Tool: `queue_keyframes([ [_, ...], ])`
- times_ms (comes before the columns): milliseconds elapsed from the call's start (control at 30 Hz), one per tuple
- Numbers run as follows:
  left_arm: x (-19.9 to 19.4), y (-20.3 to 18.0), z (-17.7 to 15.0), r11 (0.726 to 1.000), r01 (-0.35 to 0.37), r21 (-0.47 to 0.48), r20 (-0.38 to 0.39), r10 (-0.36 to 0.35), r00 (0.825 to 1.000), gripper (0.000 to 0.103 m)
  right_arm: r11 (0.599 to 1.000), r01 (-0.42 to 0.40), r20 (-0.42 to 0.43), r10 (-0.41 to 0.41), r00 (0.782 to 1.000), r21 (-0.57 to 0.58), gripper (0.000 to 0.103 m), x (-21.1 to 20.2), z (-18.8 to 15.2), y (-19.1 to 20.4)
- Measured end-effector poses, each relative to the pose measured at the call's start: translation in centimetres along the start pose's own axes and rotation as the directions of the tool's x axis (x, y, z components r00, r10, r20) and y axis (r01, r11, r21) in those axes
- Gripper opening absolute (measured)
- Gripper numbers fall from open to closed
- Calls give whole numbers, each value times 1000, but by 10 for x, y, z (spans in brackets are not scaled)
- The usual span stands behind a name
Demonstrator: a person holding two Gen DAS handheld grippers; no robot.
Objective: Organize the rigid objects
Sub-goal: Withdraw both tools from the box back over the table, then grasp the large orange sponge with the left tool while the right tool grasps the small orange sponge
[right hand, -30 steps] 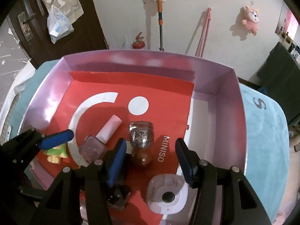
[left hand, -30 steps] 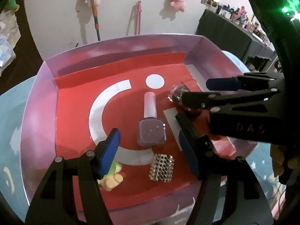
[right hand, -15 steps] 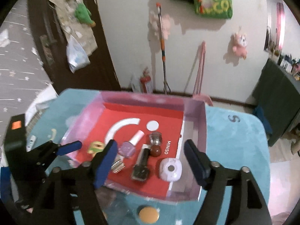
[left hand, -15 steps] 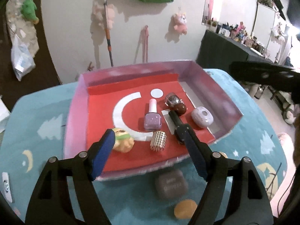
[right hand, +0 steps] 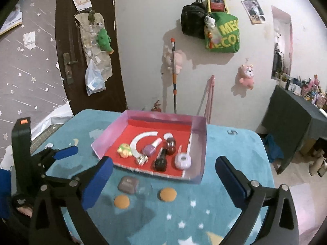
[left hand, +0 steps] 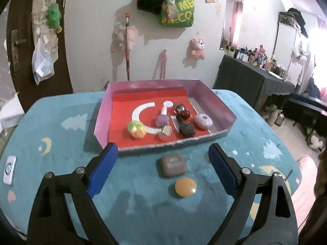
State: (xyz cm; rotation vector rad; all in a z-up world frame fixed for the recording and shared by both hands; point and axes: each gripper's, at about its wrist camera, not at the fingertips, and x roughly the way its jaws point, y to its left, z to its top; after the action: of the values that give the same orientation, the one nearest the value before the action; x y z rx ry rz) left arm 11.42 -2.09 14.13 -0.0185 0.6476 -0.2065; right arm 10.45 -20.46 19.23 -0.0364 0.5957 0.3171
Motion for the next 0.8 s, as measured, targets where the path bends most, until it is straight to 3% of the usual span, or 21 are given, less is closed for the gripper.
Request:
queue_keyframes([
  [400, 9, 3, -46, 1000, -20, -23, -20, 20, 1000, 91, 997, 32, -57, -28, 998, 74, 103, 25, -69, -2],
  [800, 44, 2, -67, 999, -39, -30, -108, 36, 993, 91, 989, 47, -131, -28, 991, 138, 103, 67, -102, -21],
])
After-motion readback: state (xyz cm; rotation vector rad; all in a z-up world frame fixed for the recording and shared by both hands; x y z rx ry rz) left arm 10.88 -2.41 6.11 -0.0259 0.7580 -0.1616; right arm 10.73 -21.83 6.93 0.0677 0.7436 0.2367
